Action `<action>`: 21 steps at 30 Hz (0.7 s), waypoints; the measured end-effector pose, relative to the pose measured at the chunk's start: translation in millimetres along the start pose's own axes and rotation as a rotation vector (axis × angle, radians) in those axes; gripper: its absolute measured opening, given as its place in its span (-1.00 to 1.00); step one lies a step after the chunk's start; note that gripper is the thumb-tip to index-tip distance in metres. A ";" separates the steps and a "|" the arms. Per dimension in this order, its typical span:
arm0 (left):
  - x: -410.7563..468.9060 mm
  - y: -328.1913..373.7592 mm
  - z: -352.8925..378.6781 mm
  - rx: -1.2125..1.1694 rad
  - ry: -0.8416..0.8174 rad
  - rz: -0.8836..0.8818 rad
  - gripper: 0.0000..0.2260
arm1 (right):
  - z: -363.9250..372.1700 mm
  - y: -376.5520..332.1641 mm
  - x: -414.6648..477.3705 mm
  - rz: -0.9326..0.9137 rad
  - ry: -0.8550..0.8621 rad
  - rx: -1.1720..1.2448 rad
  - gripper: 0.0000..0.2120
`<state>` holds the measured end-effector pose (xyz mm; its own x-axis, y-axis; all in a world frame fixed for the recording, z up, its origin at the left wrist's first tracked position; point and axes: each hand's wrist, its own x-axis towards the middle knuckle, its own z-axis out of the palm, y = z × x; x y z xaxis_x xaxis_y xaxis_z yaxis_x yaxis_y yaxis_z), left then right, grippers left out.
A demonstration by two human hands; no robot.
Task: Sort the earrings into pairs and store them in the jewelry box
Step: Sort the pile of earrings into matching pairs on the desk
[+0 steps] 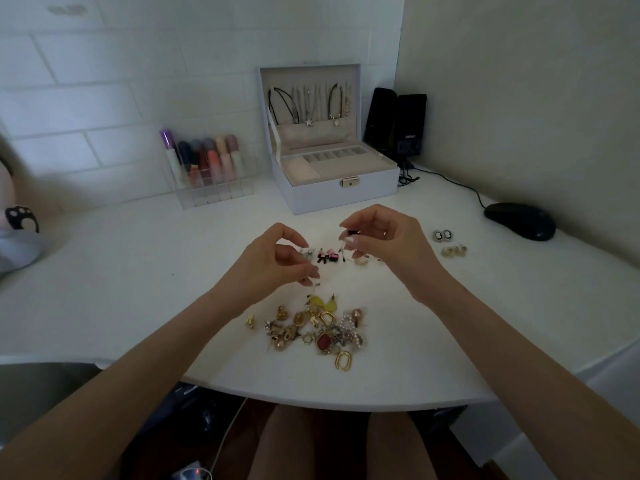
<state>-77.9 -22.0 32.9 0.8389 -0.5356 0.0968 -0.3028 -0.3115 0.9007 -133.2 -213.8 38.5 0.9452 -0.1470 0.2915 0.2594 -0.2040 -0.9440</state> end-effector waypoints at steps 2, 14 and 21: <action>4.5 -1.2 0.0 0.033 0.028 0.036 -0.85 | -1.2 1.3 1.5 0.022 -0.011 -0.054 -0.84; 20.2 1.7 5.0 0.177 -0.003 0.059 -0.88 | -6.3 7.7 1.1 0.086 -0.065 -0.149 -0.82; 21.0 8.2 7.0 0.256 -0.050 0.143 -0.88 | -8.0 6.3 0.5 0.097 -0.067 -0.155 -0.81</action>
<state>-66.0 -41.3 39.4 0.7578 -0.6248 0.1882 -0.5262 -0.4146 0.7424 -132.7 -222.9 34.0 0.9767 -0.1099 0.1844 0.1375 -0.3393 -0.9306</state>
